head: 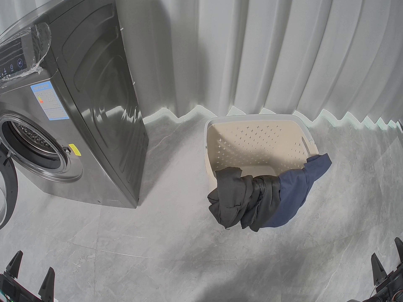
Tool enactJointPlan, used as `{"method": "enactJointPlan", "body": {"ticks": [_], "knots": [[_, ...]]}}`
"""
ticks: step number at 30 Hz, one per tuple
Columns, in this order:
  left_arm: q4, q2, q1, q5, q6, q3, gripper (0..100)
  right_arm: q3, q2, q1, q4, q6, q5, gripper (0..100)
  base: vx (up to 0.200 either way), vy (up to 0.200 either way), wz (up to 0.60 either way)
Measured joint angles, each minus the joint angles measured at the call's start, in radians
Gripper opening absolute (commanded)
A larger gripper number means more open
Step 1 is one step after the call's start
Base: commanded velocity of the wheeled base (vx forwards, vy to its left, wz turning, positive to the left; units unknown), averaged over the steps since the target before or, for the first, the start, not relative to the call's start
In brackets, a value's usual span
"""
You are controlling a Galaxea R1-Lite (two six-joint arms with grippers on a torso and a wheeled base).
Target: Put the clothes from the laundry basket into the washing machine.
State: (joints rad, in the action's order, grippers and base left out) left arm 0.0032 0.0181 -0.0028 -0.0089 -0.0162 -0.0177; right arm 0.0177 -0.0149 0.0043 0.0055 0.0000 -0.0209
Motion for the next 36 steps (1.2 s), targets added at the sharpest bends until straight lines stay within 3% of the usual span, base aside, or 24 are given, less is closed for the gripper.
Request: {"method": "enactJointPlan", "body": {"ticks": [15, 30, 36], "knots": [[0.000, 0.000, 0.000, 0.000, -0.001, 0.000, 100, 0.000, 0.000, 0.000, 0.000, -0.001, 0.000, 100, 0.000, 0.000, 0.00], [0.000, 0.000, 0.000, 0.000, -0.002, 0.000, 100, 0.000, -0.001, 0.000, 0.001, -0.001, 0.000, 100, 0.000, -0.200, 0.00], [0.000, 0.000, 0.000, 0.000, -0.002, 0.000, 100, 0.000, -0.001, 0.000, 0.000, -0.001, 0.000, 100, 0.000, 0.000, 0.00]]}}
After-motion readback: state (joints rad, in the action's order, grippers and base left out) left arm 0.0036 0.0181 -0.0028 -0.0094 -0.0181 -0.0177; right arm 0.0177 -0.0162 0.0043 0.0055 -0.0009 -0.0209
